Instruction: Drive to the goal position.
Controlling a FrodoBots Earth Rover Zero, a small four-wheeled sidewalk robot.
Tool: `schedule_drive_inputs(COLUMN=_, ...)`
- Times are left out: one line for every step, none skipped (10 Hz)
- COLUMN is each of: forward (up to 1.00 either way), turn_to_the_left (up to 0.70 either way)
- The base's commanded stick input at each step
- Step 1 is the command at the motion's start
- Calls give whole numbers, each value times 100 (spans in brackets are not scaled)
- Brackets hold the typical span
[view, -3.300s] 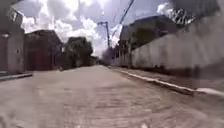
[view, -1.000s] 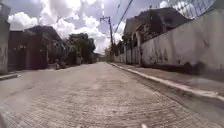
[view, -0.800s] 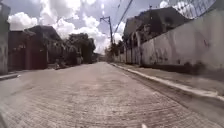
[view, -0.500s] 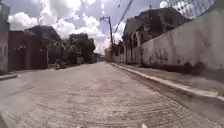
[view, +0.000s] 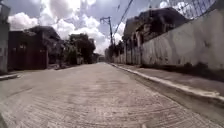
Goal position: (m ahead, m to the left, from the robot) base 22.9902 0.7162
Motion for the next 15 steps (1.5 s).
schedule_drive_inputs(forward=100, turn_to_the_left=0)
schedule_drive_inputs(forward=100, turn_to_the_left=0)
schedule_drive_inputs(forward=100, turn_to_the_left=0)
schedule_drive_inputs(forward=100, turn_to_the_left=0)
schedule_drive_inputs(forward=100, turn_to_the_left=0)
schedule_drive_inputs(forward=100, turn_to_the_left=0)
schedule_drive_inputs(forward=100, turn_to_the_left=0)
schedule_drive_inputs(forward=100, turn_to_the_left=0)
schedule_drive_inputs(forward=100, turn_to_the_left=0)
schedule_drive_inputs(forward=100, turn_to_the_left=0)
schedule_drive_inputs(forward=100, turn_to_the_left=0)
schedule_drive_inputs(forward=100, turn_to_the_left=0)
schedule_drive_inputs(forward=100, turn_to_the_left=0)
schedule_drive_inputs(forward=100, turn_to_the_left=0)
schedule_drive_inputs(forward=100, turn_to_the_left=0)
